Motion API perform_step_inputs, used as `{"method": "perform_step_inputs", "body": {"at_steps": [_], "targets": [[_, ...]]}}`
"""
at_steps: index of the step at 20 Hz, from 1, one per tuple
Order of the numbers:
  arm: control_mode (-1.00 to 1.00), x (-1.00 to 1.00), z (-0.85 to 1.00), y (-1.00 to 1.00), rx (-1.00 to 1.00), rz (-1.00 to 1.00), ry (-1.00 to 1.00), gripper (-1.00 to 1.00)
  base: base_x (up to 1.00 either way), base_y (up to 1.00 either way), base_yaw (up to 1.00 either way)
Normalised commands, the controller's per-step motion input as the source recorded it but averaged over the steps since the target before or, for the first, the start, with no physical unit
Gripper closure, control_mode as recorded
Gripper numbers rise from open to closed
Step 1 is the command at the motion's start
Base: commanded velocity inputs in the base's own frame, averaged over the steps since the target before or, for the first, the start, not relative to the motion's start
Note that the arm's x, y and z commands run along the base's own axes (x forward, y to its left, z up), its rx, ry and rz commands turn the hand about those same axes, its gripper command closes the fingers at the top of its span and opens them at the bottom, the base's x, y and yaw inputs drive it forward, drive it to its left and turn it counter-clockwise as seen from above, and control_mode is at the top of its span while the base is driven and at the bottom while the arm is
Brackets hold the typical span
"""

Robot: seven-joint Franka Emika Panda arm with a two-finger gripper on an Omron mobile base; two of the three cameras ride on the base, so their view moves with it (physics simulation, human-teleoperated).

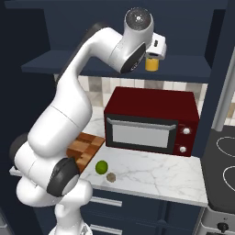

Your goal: Open the cabinet. Place the bowl and condiment on the counter. Then place the lime and garlic on the cutting board.

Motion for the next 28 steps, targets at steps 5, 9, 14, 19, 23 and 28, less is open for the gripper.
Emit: {"method": "perform_step_inputs", "body": {"at_steps": [5, 9, 14, 19, 23, 28], "targets": [[-1.00, 0.14, -0.03, -0.10, 0.00, 0.00, 0.00, -1.00, 0.00, 0.00, 0.00], [-1.00, 0.14, -0.03, -0.08, 0.00, 0.00, 0.00, -1.00, 0.00, 0.00, 0.00], [-1.00, 0.15, -0.02, -0.08, 0.00, 0.00, 0.00, -1.00, 0.00, 0.00, 0.00], [-1.00, 0.17, -0.04, -0.05, 0.00, 0.00, 0.00, -1.00, 0.00, 0.00, 0.00], [-1.00, 0.19, -0.07, -0.02, 0.00, 0.00, 0.00, -1.00, 0.00, 0.00, 0.00], [-1.00, 0.20, -0.08, -0.04, 0.00, 0.00, 0.00, -1.00, 0.00, 0.00, 0.00]]}}
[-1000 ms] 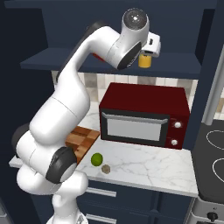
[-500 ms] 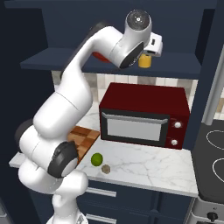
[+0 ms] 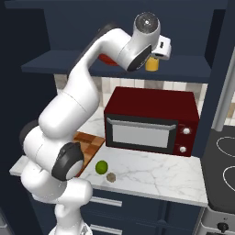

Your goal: Open the cabinet. Place the bowl and condiment on the counter. Then place the lime and garlic on the cutting board.

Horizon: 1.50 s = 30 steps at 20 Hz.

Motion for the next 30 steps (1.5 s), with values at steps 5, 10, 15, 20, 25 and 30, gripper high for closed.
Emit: {"method": "perform_step_inputs", "body": {"at_steps": [5, 10, 15, 20, 25, 30], "targets": [[-1.00, 0.19, -0.10, -0.05, 0.00, 0.00, 0.00, -1.00, 0.00, 0.00, 0.00], [-1.00, 0.17, -0.06, -0.07, 0.00, 0.00, 0.00, -1.00, 0.00, 0.00, 0.00], [-1.00, 0.17, -0.03, -0.09, 0.00, 0.00, 0.00, -1.00, 0.00, 0.00, 0.00], [-1.00, 0.17, 0.00, -0.11, 0.00, 0.00, 0.00, -1.00, 0.00, 0.00, 0.00], [-1.00, 0.16, 0.00, -0.08, 0.00, 0.00, 0.00, -1.00, 0.00, 0.00, 0.00], [-1.00, 0.14, 0.00, -0.07, 0.00, 0.00, 0.00, -1.00, 0.00, 0.00, 0.00]]}}
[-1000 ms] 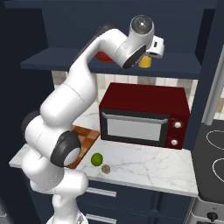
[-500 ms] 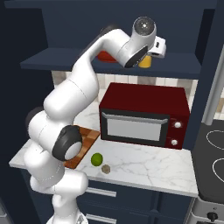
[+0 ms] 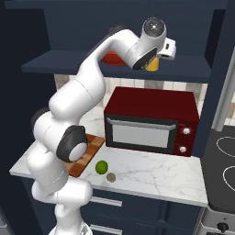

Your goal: Open the cabinet. Place the bowl and condiment on the counter. Then place the lime and garlic on the cutting board.

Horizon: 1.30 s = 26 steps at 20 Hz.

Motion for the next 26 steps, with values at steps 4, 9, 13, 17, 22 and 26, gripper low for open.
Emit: {"method": "perform_step_inputs", "body": {"at_steps": [4, 9, 13, 17, 22, 26], "targets": [[-1.00, 0.12, -0.01, -0.07, 0.00, 0.00, 0.00, -1.00, 0.00, 0.00, 0.00], [-1.00, 0.11, -0.03, -0.06, 0.00, 0.00, 0.00, -1.00, 0.00, 0.00, 0.00], [-1.00, 0.03, -0.01, -0.03, 0.00, 0.00, 0.00, -1.00, 0.00, 0.00, 0.00], [-1.00, 0.00, 0.00, 0.00, 0.00, 0.00, 0.00, 1.00, 0.00, 0.00, 0.00], [-1.00, 0.00, 0.00, 0.00, 0.00, 0.00, 0.00, 1.00, 0.00, 0.00, 0.00], [-1.00, 0.00, 0.00, 0.00, 0.00, 0.00, 0.00, 1.00, 0.00, 0.00, 0.00]]}}
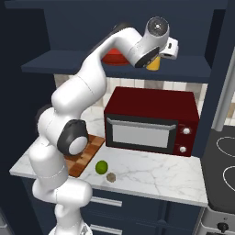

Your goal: Open the cabinet. Place the bowl and condiment on the counter. Then place the lime and garlic on the cutting board.

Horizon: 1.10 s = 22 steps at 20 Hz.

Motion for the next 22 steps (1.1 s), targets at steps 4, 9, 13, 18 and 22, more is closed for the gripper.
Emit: {"method": "perform_step_inputs", "body": {"at_steps": [4, 9, 13, 18, 22], "targets": [[-1.00, -0.46, 0.00, -0.04, 0.02, 0.00, 0.00, 1.00, 0.00, 0.00, 0.00], [-1.00, -0.96, 0.00, -0.02, 0.02, 0.00, -0.03, 1.00, 0.00, 0.00, 0.00], [-1.00, -1.00, 0.00, 0.24, 0.02, 0.00, -0.10, 1.00, 0.00, 0.00, 0.00], [-1.00, -1.00, -0.01, 0.85, 0.00, 0.00, -0.17, 1.00, 0.00, 0.00, 0.00], [-1.00, -1.00, 0.00, 0.93, 0.00, 0.00, -0.16, 1.00, 0.00, 0.00, 0.00]]}}
